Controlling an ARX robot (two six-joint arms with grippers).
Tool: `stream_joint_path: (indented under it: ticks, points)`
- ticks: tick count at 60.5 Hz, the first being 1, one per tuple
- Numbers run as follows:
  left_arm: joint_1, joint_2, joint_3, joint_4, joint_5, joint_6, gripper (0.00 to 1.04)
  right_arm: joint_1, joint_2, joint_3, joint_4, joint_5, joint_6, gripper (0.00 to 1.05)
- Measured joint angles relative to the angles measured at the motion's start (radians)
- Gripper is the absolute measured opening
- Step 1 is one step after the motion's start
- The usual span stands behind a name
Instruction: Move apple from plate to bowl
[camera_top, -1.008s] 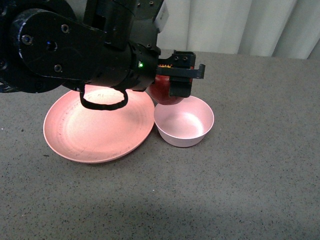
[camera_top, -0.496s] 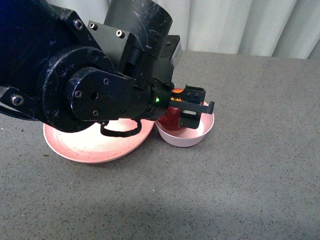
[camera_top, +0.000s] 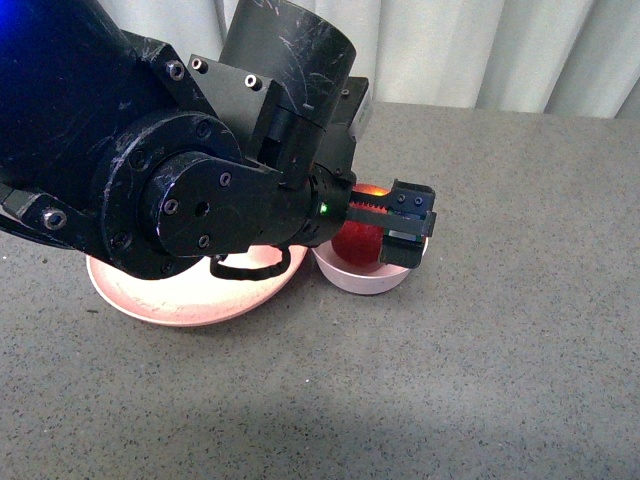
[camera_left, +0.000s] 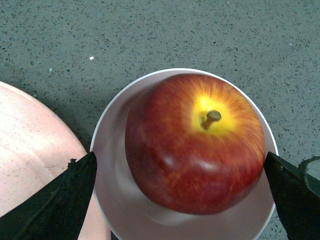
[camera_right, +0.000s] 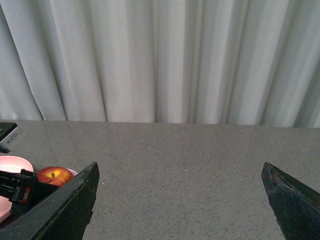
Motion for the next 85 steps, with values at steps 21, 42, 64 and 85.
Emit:
stream_joint_path:
  ticks: [21,42,64,85]
  points:
    - [0.009,-0.124,-0.084,0.102,-0.059,-0.011,0.98,0.0,0.0,0.0,0.0,0.0,0.0,0.95]
    - [0.054,-0.327,-0.298,0.196,-0.179,-0.045,0.98,0.0,0.0,0.0,0.0,0.0,0.0,0.95]
    - [0.088,-0.378,-0.484,0.57,-0.395,0.061,0.82,0.0,0.0,0.0,0.0,-0.002,0.0,0.95]
    - [0.262,-0.661,-0.812,0.784,-0.281,0.148,0.22,0.0,0.0,0.0,0.0,-0.001,0.0,0.95]
